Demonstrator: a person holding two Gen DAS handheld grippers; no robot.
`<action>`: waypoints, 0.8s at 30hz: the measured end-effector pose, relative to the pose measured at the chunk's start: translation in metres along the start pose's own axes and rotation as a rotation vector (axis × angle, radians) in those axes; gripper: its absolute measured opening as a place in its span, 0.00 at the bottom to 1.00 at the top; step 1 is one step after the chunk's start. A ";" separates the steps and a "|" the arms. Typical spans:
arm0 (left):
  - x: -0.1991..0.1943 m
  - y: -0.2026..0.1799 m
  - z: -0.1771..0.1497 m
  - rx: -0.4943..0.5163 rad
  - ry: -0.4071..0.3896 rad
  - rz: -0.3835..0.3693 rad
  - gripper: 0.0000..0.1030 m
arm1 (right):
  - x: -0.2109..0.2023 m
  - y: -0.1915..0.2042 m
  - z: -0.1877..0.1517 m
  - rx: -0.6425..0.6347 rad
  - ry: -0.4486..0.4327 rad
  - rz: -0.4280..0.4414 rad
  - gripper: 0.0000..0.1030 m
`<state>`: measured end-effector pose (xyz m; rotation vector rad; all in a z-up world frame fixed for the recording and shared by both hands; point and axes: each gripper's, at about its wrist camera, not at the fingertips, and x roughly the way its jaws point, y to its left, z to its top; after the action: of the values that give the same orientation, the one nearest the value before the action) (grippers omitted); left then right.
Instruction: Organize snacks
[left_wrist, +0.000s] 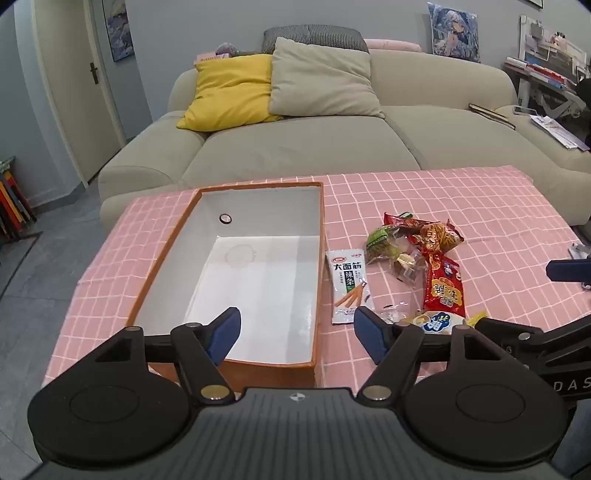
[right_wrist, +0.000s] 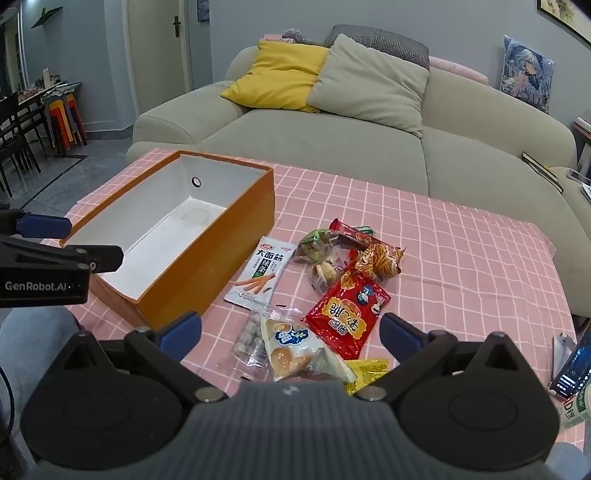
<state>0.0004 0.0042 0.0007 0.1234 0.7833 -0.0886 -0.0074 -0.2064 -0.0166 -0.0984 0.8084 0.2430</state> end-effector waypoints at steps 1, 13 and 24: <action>0.000 0.001 0.000 -0.005 -0.001 -0.004 0.80 | 0.000 0.000 0.000 0.000 0.000 0.000 0.96; 0.008 -0.013 -0.002 0.030 0.045 0.008 0.80 | 0.004 -0.008 -0.003 0.015 0.059 -0.026 0.96; 0.013 -0.024 -0.005 0.048 0.075 0.003 0.80 | 0.001 -0.013 -0.007 0.027 0.075 -0.036 0.96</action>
<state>0.0035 -0.0189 -0.0137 0.1741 0.8560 -0.1000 -0.0085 -0.2196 -0.0215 -0.0975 0.8834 0.1952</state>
